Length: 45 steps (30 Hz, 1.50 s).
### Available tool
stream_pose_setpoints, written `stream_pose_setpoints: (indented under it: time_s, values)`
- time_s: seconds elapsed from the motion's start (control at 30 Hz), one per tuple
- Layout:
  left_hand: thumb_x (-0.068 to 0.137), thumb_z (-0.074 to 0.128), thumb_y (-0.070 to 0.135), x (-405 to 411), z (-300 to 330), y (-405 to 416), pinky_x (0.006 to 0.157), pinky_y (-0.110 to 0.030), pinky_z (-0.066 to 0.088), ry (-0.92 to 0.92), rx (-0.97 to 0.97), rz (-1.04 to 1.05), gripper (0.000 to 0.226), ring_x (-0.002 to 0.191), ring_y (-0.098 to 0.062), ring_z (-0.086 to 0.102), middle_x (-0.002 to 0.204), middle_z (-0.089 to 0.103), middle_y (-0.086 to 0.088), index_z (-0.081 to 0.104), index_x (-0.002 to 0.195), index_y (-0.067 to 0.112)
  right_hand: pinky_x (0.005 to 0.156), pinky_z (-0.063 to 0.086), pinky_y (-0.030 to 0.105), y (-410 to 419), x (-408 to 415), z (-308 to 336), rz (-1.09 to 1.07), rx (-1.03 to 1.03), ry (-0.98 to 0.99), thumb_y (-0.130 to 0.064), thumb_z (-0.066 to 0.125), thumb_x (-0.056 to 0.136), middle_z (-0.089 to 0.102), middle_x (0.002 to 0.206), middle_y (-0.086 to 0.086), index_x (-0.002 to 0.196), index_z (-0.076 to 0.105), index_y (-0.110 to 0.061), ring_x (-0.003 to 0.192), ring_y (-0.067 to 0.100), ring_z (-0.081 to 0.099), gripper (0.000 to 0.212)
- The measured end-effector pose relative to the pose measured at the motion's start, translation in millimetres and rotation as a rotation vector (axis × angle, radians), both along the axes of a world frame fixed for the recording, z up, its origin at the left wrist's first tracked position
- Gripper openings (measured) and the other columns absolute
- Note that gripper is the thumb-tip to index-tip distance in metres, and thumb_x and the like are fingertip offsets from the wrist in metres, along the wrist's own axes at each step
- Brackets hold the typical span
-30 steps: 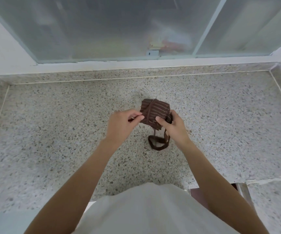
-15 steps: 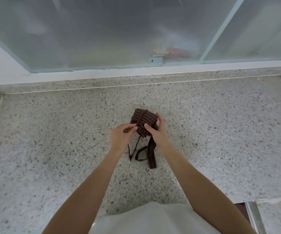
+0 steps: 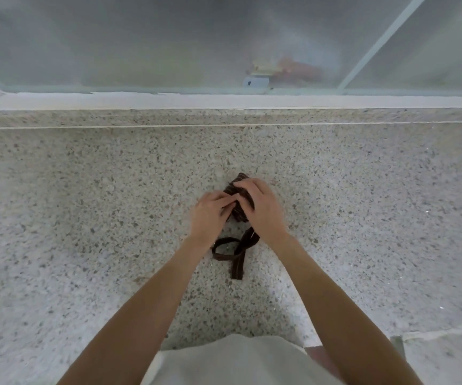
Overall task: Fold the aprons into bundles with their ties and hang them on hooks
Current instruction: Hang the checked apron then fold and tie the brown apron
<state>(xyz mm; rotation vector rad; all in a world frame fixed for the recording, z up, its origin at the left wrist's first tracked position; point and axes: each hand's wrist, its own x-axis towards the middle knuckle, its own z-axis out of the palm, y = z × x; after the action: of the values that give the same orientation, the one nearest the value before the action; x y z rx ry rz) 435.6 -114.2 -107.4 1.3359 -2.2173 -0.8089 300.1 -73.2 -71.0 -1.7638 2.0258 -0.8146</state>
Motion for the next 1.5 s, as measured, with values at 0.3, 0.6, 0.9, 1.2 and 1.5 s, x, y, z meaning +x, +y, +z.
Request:
stream_pose_setpoints:
  time_s: [0.3,0.6,0.9,1.2,1.5]
  values:
    - [0.083,0.065,0.032,41,-6,28,0.063,-0.027,0.052,0.071,0.025,0.253,0.017,0.072,-0.012,0.062,0.084,0.070,0.005,0.075,0.092,0.022,0.062,0.047,0.029,-28,-2,-6,0.488,0.079,0.569,-0.002,0.071,0.067,0.061,0.076,0.005,0.071,0.067,-0.013,0.070,0.025,0.059,0.012]
    - [0.088,0.060,0.025,30,-14,40,0.055,-0.027,0.048,-0.153,-0.290,-0.065,0.009,0.070,-0.017,0.057,0.079,0.062,0.001,0.062,0.087,0.016,0.052,0.050,0.023,-27,11,-12,0.667,0.136,0.685,-0.003,0.084,0.052,0.063,0.078,0.005,0.075,0.066,-0.010,0.063,0.017,0.061,0.030]
    - [0.095,0.047,0.027,28,-6,20,0.075,-0.034,0.048,-0.432,0.189,-0.043,0.021,0.099,-0.021,0.056,0.104,0.059,-0.002,0.056,0.113,0.018,0.054,0.033,0.029,-32,10,-8,0.407,0.361,0.513,0.006,0.060,0.082,0.056,0.098,0.019,0.099,0.061,-0.001,0.084,0.033,0.058,0.019]
    - [0.100,0.037,0.025,40,5,-2,0.077,-0.029,0.041,-0.368,-0.004,-0.141,0.024,0.099,-0.020,0.051,0.107,0.056,-0.003,0.054,0.111,0.012,0.054,0.038,0.031,-23,14,-11,0.209,0.335,0.304,-0.005,0.054,0.088,0.060,0.093,0.011,0.094,0.063,-0.008,0.079,0.028,0.058,0.011]
    - [0.097,0.044,0.032,33,24,-3,0.072,-0.030,0.048,-0.187,0.266,0.101,0.024,0.088,-0.015,0.058,0.100,0.063,0.001,0.058,0.106,0.014,0.085,0.039,0.031,-25,17,-10,0.342,0.390,0.127,-0.012,0.061,0.085,0.061,0.100,0.008,0.101,0.066,-0.010,0.097,0.027,0.053,0.017]
